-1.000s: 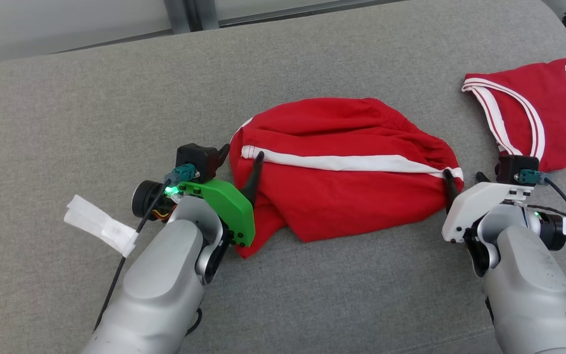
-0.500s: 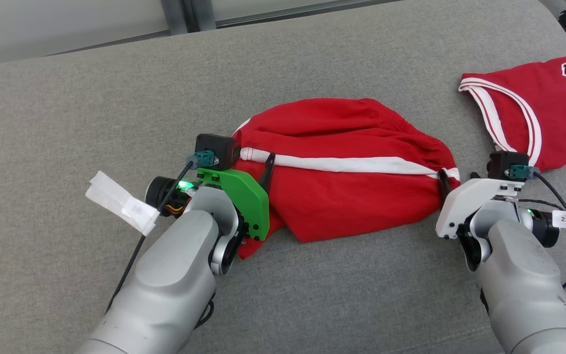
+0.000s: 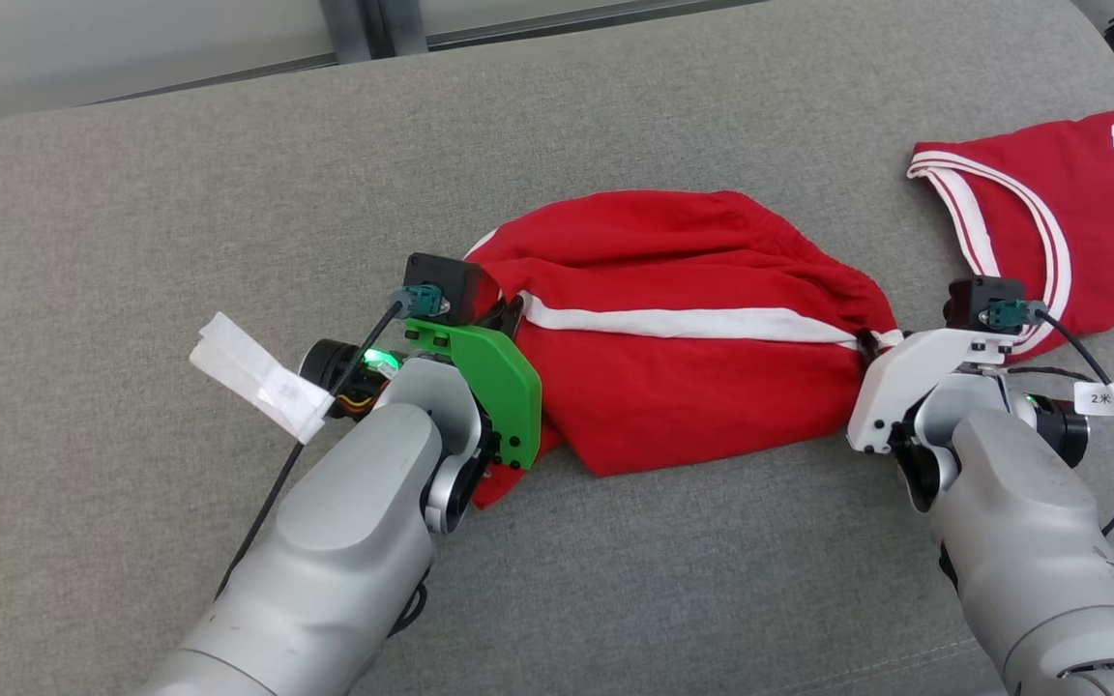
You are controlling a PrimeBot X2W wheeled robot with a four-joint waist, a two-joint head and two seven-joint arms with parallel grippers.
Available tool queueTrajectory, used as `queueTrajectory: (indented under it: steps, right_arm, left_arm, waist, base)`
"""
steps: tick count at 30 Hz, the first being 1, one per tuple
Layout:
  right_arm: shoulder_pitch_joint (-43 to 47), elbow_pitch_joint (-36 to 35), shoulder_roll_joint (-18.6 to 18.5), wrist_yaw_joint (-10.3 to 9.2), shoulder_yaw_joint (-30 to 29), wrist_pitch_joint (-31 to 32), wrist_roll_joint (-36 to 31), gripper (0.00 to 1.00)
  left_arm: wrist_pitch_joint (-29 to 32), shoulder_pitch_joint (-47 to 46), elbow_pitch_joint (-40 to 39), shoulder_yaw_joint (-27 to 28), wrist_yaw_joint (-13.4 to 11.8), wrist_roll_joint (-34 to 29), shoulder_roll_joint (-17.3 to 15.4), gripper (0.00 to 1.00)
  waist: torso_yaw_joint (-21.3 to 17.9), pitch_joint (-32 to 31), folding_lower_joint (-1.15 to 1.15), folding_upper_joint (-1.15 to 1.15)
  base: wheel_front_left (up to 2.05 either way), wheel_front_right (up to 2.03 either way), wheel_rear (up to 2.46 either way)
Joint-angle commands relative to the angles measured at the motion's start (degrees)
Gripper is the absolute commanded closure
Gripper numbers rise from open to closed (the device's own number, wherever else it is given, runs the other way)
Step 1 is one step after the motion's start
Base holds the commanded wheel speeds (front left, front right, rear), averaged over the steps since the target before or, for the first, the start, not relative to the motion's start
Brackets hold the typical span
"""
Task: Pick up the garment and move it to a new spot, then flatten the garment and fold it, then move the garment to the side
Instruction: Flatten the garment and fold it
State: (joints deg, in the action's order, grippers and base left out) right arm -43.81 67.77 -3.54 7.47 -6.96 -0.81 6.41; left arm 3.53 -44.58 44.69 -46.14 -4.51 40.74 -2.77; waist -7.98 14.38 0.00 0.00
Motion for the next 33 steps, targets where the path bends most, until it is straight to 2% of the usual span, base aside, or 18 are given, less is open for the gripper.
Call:
queueTrajectory:
  steps: [1,6,10,14,21,24,28,33]
  right_arm:
    - [1.49,2.33,1.14,0.02,1.14,1.73,1.35,1.0]
    - [0.37,1.27,1.12,0.04,5.39,1.7,8.14,1.0]
    - [-0.14,-4.41,0.66,0.02,9.59,-0.93,14.61,1.0]
    - [-0.03,-12.58,0.55,0.0,13.29,-2.47,19.34,1.0]
    - [-0.41,-28.98,-2.35,0.01,15.05,-2.02,22.98,1.0]
    - [-1.33,-36.73,-3.38,0.02,14.58,0.23,25.02,1.0]
    - [-4.66,-43.03,-3.81,0.02,13.51,4.58,26.37,1.0]
    - [-11.49,-43.6,-2.18,0.02,11.18,7.45,28.09,1.0]
  left_arm:
    - [0.08,-1.11,0.19,-0.19,0.4,0.86,-0.25,1.0]
    - [-1.28,-1.49,-0.08,-0.39,0.7,1.98,-0.24,1.0]
    - [-4.65,-2.29,-1.51,0.92,1.24,3.28,-0.23,1.0]
    - [-8.53,-3.53,-3.83,3.32,2.0,4.67,-0.44,1.0]
    - [-12.72,-5.95,-9.56,7.86,2.99,7.26,-1.77,1.0]
    - [-12.12,-8.03,-12.43,9.57,3.14,8.02,-3.7,1.0]
    - [-10.07,-12.24,-15.6,11.84,2.98,8.18,-7.16,1.0]
    - [-9.43,-17.68,-18.65,15.46,4.21,9.66,-10.88,1.0]
  waist:
    - [0.09,-0.12,0.0,0.0]
    - [0.18,-0.7,0.0,0.0]
    - [0.1,-1.39,0.0,0.0]
    - [-0.05,-2.3,0.0,0.0]
    - [-0.06,-3.65,0.0,0.0]
    - [-0.32,-3.44,0.0,0.0]
    - [-1.09,-1.19,0.0,0.0]
    - [-2.03,3.73,0.0,0.0]
  base:
    - [0.0,0.0,0.0]
    - [0.0,0.0,0.0]
    - [0.0,0.0,0.0]
    - [0.0,0.0,0.0]
    - [0.0,0.0,0.0]
    - [0.0,0.0,0.0]
    - [0.0,0.0,0.0]
    - [0.0,0.0,0.0]
